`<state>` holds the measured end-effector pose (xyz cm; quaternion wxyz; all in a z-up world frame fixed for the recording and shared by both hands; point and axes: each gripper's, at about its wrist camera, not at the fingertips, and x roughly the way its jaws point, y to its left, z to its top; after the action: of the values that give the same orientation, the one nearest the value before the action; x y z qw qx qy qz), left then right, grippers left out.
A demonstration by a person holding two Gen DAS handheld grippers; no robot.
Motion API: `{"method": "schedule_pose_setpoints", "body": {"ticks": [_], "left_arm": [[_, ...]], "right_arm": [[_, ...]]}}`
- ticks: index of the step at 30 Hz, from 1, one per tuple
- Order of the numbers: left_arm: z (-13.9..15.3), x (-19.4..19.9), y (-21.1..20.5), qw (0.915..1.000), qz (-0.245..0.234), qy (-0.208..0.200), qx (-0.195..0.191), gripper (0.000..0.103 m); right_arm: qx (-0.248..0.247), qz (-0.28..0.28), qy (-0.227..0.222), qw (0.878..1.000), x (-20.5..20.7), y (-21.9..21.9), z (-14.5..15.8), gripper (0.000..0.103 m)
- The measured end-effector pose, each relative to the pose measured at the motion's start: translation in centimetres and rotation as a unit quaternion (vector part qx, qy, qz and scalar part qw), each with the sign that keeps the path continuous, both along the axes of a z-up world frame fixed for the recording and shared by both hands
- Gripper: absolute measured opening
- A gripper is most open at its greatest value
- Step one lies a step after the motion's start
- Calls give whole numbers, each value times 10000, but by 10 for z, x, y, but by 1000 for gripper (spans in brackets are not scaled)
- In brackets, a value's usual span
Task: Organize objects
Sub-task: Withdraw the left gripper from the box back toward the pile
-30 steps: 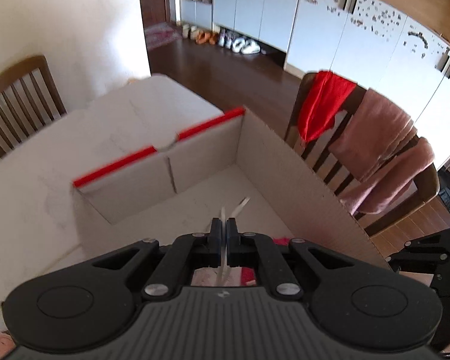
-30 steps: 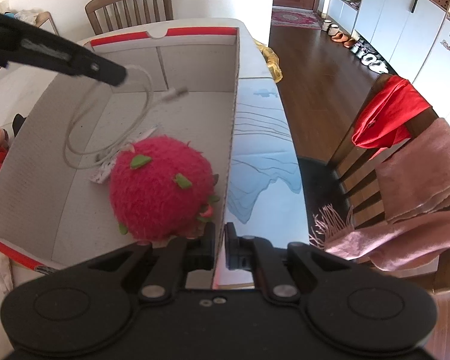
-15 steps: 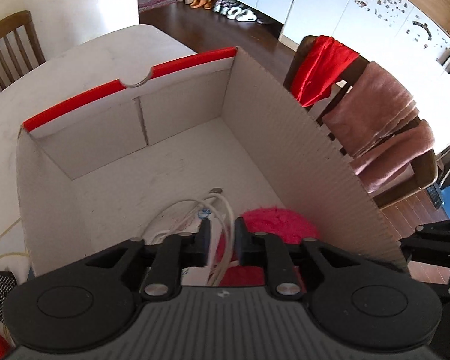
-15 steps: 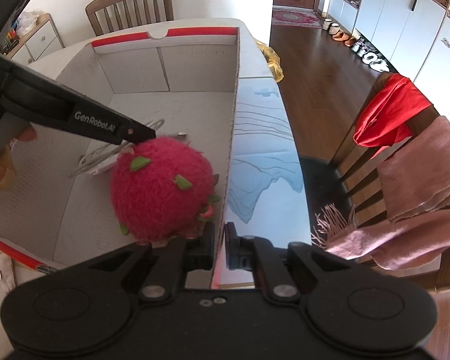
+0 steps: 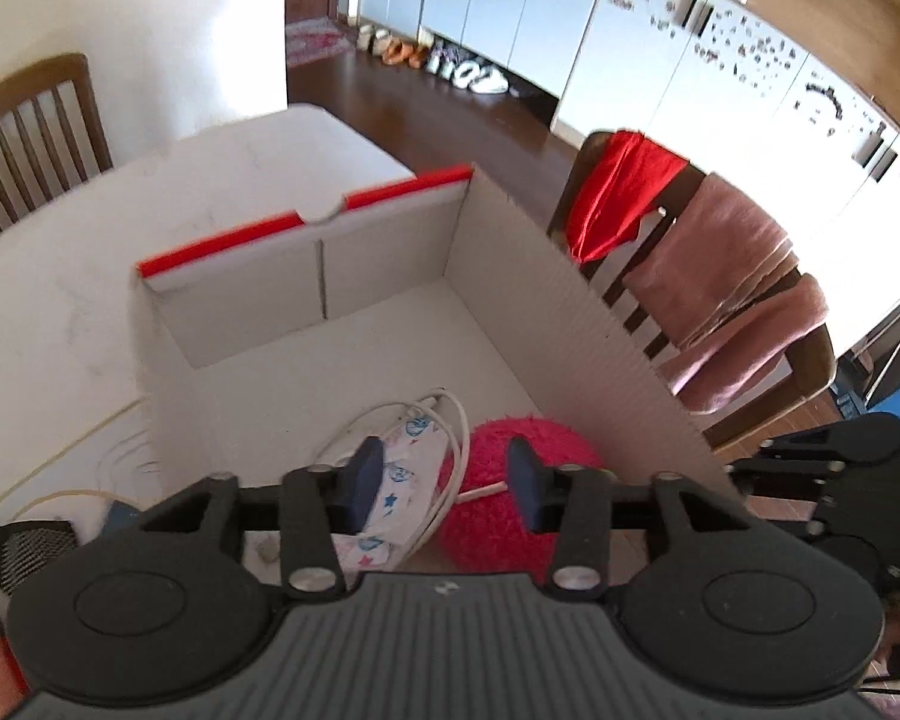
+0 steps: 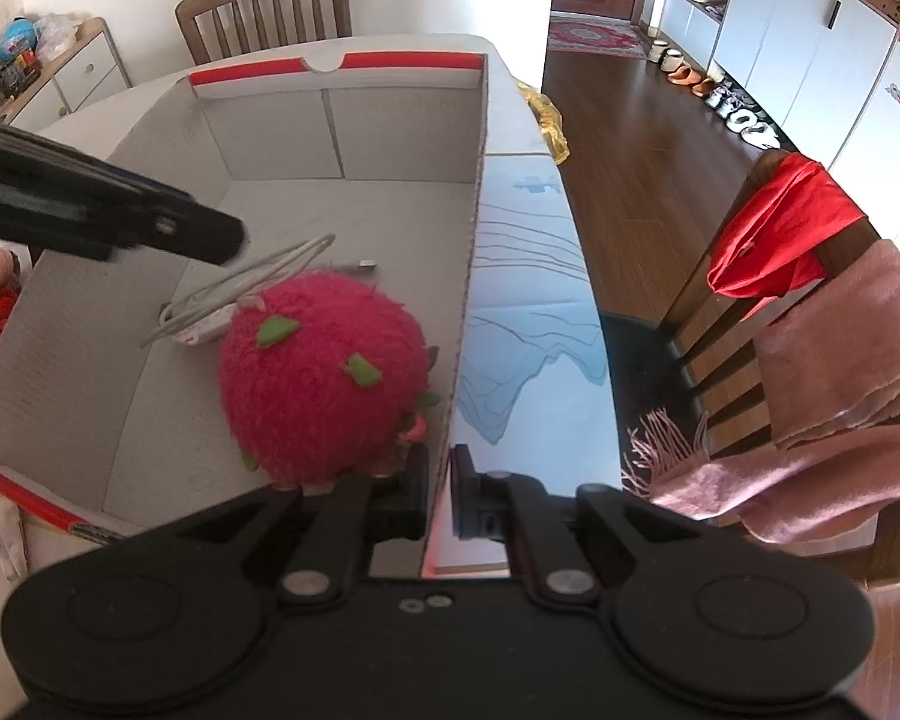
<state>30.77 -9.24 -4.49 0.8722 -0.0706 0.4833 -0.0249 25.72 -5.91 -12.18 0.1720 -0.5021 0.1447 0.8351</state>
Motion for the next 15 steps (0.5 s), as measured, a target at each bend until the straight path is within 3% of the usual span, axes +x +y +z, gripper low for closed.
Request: {"method": "schedule_pose_setpoints", "body": {"ticks": [5, 15], "left_arm": [[25, -24, 7, 9997, 168, -189, -3, 49], [57, -76, 31, 9964, 627, -571, -81, 70]], "right_arm": [[14, 53, -28, 10000, 0, 0, 0, 7], [-1, 131, -69, 9999, 0, 0, -1, 7]]}}
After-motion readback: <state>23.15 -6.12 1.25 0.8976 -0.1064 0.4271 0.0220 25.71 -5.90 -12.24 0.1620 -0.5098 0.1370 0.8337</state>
